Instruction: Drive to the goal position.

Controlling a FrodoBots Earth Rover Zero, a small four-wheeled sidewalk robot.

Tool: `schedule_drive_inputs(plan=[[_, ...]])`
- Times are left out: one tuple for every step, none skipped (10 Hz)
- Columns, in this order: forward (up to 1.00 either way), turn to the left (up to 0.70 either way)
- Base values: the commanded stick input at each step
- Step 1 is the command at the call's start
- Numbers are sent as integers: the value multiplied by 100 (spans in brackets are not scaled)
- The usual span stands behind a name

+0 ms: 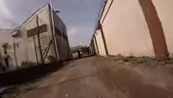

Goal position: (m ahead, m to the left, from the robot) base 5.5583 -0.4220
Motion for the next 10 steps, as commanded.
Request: schedule_drive_inputs(plan=[[70, 0], [70, 0], [70, 0], [70, 0], [70, 0], [70, 0], [70, 0], [70, 0], [70, 0], [70, 0]])
